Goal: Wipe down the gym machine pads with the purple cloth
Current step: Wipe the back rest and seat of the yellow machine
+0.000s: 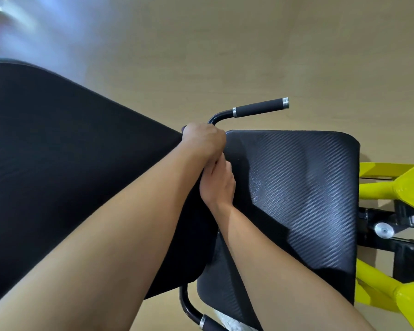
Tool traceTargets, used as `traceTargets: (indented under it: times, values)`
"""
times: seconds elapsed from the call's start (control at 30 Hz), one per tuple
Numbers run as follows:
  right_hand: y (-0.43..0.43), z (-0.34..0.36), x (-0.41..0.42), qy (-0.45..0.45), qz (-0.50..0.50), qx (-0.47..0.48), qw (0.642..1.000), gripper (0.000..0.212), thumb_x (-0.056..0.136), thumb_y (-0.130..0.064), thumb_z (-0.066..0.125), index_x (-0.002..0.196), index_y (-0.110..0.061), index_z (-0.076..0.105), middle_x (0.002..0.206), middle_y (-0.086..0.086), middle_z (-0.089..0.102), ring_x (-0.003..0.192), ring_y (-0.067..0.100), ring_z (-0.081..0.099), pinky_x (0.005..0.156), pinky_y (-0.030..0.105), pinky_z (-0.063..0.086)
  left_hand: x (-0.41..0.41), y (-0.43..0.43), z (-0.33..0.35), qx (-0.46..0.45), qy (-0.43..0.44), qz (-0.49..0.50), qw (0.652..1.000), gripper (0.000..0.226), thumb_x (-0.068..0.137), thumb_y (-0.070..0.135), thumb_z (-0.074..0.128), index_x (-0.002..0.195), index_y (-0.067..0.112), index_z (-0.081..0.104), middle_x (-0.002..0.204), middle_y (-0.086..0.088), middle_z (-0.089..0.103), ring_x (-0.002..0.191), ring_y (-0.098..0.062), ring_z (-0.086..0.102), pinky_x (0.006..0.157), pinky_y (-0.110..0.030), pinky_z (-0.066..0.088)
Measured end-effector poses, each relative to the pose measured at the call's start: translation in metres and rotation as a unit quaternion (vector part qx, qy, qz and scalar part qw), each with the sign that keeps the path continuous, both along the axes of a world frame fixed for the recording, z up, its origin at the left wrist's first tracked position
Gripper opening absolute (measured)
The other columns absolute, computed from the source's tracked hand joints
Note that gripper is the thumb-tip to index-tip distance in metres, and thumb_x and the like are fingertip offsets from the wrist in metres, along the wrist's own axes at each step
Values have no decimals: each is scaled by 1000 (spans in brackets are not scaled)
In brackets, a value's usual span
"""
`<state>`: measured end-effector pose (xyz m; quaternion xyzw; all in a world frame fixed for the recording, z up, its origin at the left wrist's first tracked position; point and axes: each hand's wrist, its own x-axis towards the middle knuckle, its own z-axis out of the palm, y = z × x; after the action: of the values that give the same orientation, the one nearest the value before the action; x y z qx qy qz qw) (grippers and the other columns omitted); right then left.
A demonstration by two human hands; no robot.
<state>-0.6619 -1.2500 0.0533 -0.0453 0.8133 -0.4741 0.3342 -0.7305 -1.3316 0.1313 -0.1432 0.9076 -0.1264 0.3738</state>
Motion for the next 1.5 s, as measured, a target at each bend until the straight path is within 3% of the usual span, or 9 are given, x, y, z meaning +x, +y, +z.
traceTargets:
  times: [0.33,0.53,0.7,0.8,0.93,1.1,1.2,1.33,1.5]
  values:
    - [49,18,-3,7,65,8,998,36,93,-27,52,127,-20,62,132,0,49,118,22,54,101,38,44,0,-1,-3,90,-22,25,995,13,92,16,54,96,18,67,90,-1,63,78,-25,61,63,-35,49]
    - [19,9,-47,-216,32,-99,971,23,99,-36,43,102,-28,65,100,-4,67,96,10,61,95,34,47,11,10,8,145,196,127,962,39,89,5,57,125,20,64,121,-3,66,106,-26,64,87,-37,54]
    - [17,6,-61,-258,39,-132,956,32,106,-18,38,76,-17,50,65,-5,62,53,0,59,56,17,51,67,99,31,303,539,492,613,34,81,-1,44,77,22,68,81,9,71,82,-11,66,73,-26,54]
    - [12,9,-71,-264,62,-157,950,45,92,-48,46,99,-11,71,98,6,75,86,14,68,84,30,53,116,160,3,394,418,765,291,31,88,-2,44,88,14,70,88,-6,73,78,-19,67,66,-32,54]
    - [11,10,-90,-232,142,-112,956,54,108,-35,32,104,15,52,66,0,56,56,10,55,56,20,40,123,169,-39,460,351,814,-59,28,103,7,39,126,-1,54,130,-21,62,117,-32,61,92,-45,52]
    - [-9,18,-104,-223,196,-42,954,73,82,-78,33,105,-18,68,102,-1,71,107,20,63,105,37,44,86,136,-49,498,382,718,-302,41,105,17,39,139,-6,42,141,-28,51,134,-39,48,105,-50,43]
    - [-15,34,-105,-203,227,-16,952,93,89,-73,32,135,4,56,112,10,65,90,19,67,85,27,50,78,117,-56,490,385,656,-427,45,105,15,38,141,-11,41,143,-30,48,136,-39,46,115,-47,37]
    - [-16,34,-103,-221,221,-41,949,76,100,-64,26,124,-3,66,98,4,75,73,9,72,63,19,54,71,116,-56,449,406,641,-471,41,105,11,38,142,-7,41,140,-23,52,137,-33,46,115,-43,37]
    - [-11,23,-84,-212,200,-41,956,82,76,-81,39,122,-22,72,116,-1,76,115,19,67,105,38,46,75,122,-51,408,422,645,-490,36,106,8,38,138,-6,47,105,-22,61,132,-31,53,112,-40,42]
